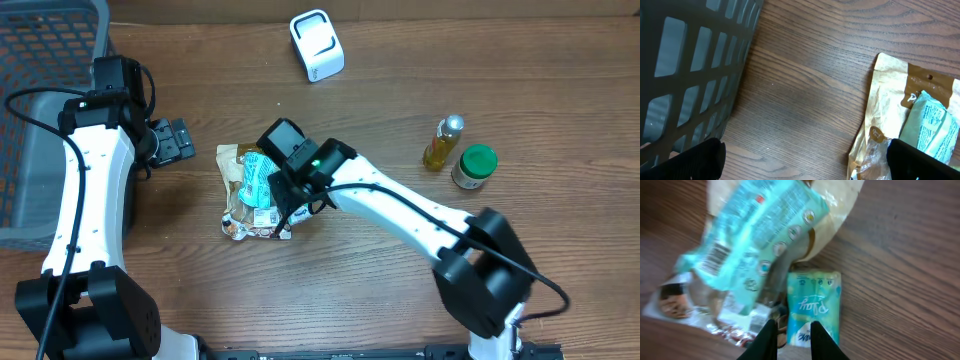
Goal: Scan the item barcode
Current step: 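Move the right gripper left over the snack bag and tissue pack, then lower the right gripper and grasp the small teal tissue pack, then lift the tissue pack and carry it right with the right gripper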
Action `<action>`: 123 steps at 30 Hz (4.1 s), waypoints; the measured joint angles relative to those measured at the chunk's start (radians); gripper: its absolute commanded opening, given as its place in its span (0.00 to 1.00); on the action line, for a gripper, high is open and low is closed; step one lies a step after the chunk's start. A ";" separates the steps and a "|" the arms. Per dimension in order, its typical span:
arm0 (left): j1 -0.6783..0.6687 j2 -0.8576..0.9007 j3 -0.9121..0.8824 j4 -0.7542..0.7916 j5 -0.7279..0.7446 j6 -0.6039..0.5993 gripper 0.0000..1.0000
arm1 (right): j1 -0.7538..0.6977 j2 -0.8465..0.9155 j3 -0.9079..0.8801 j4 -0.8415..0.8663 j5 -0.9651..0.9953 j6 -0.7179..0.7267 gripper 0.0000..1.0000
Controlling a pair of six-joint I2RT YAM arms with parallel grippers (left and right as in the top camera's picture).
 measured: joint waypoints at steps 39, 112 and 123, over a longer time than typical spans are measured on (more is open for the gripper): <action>0.000 0.000 0.000 0.000 0.000 0.000 1.00 | -0.129 0.134 0.117 -0.293 0.169 0.037 0.52; 0.000 0.000 0.000 0.000 0.000 0.000 1.00 | -0.336 0.061 -0.312 0.495 -0.755 0.078 0.04; 0.000 0.000 0.000 0.000 0.000 0.000 1.00 | -0.398 0.061 -0.427 0.606 -0.803 0.148 0.19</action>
